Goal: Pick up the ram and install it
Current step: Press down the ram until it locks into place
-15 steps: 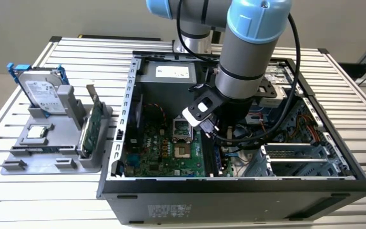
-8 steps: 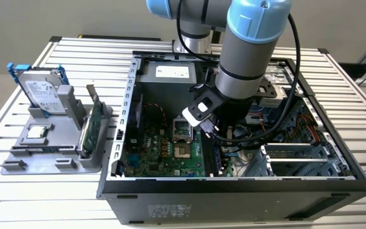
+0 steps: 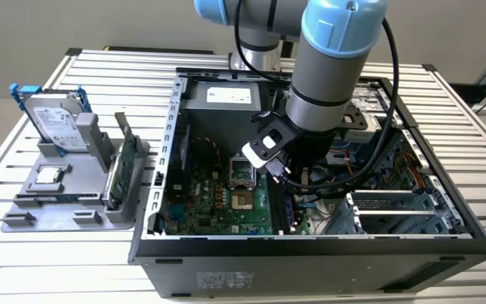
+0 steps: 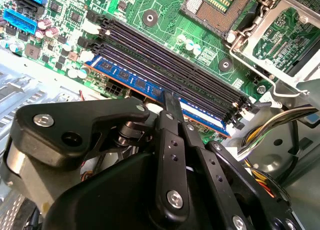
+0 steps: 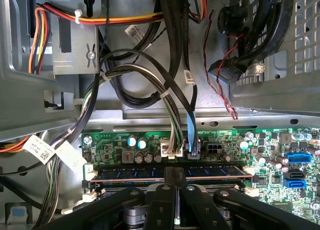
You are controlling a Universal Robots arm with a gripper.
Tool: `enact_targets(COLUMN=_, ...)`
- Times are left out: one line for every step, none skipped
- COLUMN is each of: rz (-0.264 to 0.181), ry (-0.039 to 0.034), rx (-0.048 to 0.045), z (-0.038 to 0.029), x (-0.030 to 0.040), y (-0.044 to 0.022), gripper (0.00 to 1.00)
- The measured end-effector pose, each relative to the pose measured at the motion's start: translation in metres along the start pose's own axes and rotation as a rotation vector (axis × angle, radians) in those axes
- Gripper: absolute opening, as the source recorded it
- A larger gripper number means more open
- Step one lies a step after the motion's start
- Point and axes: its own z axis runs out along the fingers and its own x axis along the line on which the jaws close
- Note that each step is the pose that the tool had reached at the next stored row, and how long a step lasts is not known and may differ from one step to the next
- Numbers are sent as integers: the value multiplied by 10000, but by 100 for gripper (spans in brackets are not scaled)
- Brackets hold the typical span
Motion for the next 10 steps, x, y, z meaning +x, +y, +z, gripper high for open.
enact_targets(rz=0, ry=-1, rx=0, z=0, x=0, y=0, gripper=0)
enact_targets(rz=0, ry=-1, rx=1, z=0, x=0, y=0, gripper=0)
enact_targets(rz=0, ry=-1, rx=1, z=0, x=0, y=0, gripper=0)
enact_targets(rz=0, ry=0, rx=0, z=0, x=0, y=0, gripper=0)
enact_targets(rz=0, ry=3, rx=0, z=-1, x=0, y=0, gripper=0)
enact_targets(rz=0, ry=5, rx=-1, z=-5, x=0, y=0, gripper=0)
enact_targets(rz=1, ry=12, rx=-2, z=-14, x=-1, y=0, gripper=0)
enact_targets(rz=2, ry=19, rx=-4, z=-28, x=0, y=1, gripper=0)
enact_targets(rz=2, ry=33, rx=-6, z=-41, x=1, y=1, gripper=0)
enact_targets(rz=2, ry=39, rx=-8, z=-61, x=1, y=2, gripper=0)
